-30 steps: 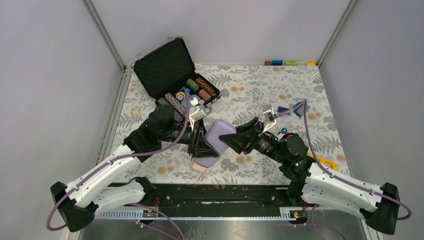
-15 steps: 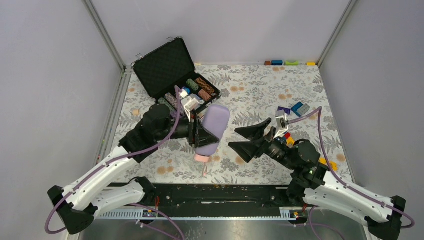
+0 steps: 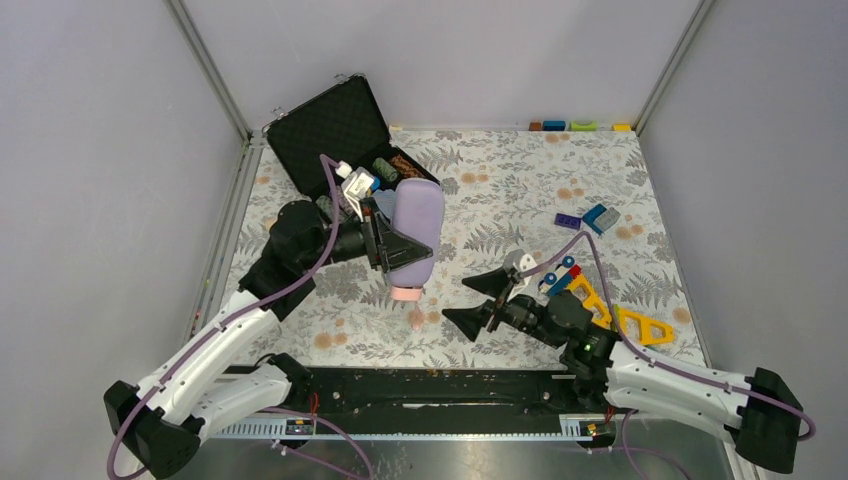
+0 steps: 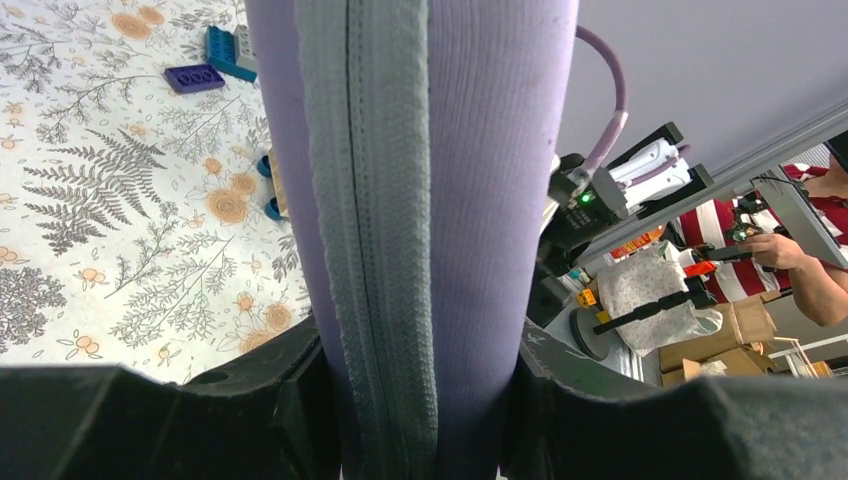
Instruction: Open the umbrella
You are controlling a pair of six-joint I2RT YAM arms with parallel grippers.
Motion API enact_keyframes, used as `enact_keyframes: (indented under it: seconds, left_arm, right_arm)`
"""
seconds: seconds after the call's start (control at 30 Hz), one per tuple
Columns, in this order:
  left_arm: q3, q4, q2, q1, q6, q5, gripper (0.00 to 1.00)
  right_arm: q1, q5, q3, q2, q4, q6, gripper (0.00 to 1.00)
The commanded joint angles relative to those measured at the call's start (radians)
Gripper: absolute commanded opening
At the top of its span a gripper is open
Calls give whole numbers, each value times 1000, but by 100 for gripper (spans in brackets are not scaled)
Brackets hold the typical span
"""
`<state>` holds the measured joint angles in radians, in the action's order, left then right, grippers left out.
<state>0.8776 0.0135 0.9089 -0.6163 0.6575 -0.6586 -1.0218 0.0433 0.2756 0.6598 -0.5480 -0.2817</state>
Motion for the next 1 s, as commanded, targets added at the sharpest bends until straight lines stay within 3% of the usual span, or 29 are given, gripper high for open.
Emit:
enact_keyframes:
  seconds: [0.0, 0.33, 0.83, 0.97]
  left_arm:
    - [32, 64, 1, 7, 2, 22, 9]
    - [54, -61, 61, 10, -6, 82, 10]
    - [91, -154, 105, 9, -53, 117, 10]
    - [96, -161, 119, 9, -54, 111, 10]
  right_arm:
    - [-21, -106, -23, 61, -230, 112, 93]
    - [-88, -229, -64, 291, -596, 241, 89]
    - [-205, -269, -4, 591, -890, 410, 76]
    - [-231, -300, 13, 632, -902, 458, 73]
